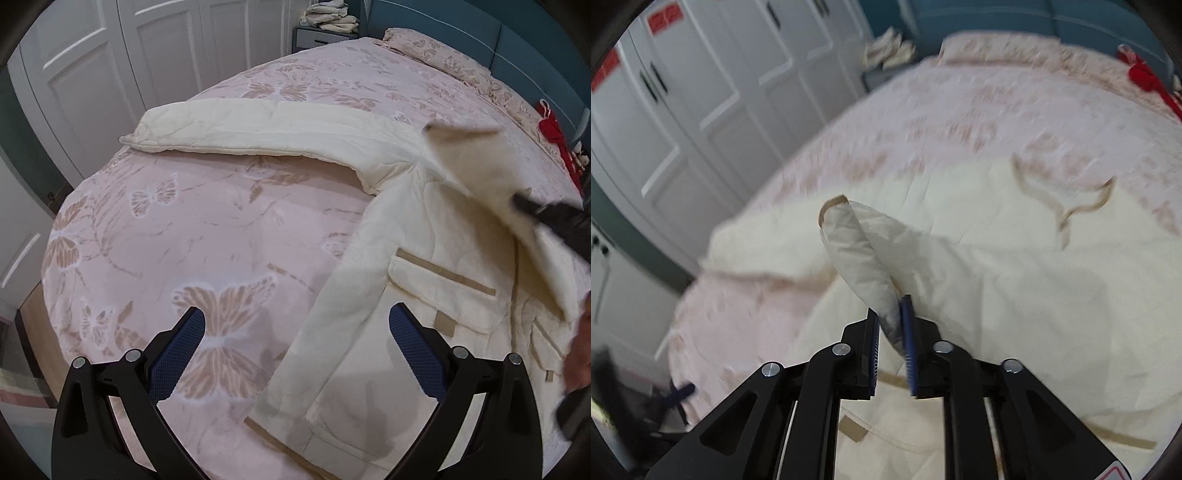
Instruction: Fold large clothes
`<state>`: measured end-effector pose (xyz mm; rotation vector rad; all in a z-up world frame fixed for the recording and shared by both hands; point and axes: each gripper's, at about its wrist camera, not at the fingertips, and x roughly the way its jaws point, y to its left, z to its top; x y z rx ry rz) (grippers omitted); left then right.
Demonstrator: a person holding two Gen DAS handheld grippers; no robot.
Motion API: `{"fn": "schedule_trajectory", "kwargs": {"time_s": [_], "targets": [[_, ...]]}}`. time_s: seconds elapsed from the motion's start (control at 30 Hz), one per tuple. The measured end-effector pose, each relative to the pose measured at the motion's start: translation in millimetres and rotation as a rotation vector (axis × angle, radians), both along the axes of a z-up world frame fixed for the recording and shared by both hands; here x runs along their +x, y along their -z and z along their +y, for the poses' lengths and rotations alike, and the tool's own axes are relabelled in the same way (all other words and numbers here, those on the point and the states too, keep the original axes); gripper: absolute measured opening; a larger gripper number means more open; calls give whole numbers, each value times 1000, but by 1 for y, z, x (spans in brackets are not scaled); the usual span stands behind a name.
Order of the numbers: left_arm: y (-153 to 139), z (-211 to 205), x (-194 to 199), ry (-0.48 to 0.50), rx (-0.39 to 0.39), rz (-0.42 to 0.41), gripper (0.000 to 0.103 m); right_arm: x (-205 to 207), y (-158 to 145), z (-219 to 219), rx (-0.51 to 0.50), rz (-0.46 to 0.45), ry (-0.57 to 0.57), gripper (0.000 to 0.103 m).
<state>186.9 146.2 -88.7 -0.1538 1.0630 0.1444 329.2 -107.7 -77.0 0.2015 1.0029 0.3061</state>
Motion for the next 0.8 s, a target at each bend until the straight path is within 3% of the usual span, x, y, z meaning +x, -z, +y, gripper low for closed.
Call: {"fn": "schedule_trajectory", "kwargs": {"time_s": [0.13,0.17,0.23,0.33,0.5,0.6,0.67,0.7,0.73,0.77,0.8], "targets": [[0,-5,10,31,-60,-15,98,-13,39,15,-42,90,-17,31],[1,-7,15,43,-87,-17,98,-20,38,10,-18,92,-15,33],[4,-12,25,59,-158,-12,98,-34,29,-6,24,70,2,48],[13,-20,45,64,-291,-5,98,-65,14,-44,95,6,76,62],[48,-44,86,51,-508,68,98,-122,15,-159,183,9,383,64],[66,-54,103,-16,-572,108,96,-145,32,-228,266,36,582,64],[69,-57,110,-54,-564,119,94,-152,46,-269,356,30,692,65],[68,-57,113,-73,-552,121,89,-152,54,-281,398,31,724,65],[65,-55,113,-91,-542,113,74,-150,63,-294,454,35,749,64],[57,-53,112,-94,-538,74,48,-150,70,-301,487,40,765,65],[50,-52,110,-77,-549,54,45,-145,79,-309,520,50,785,65]]}}
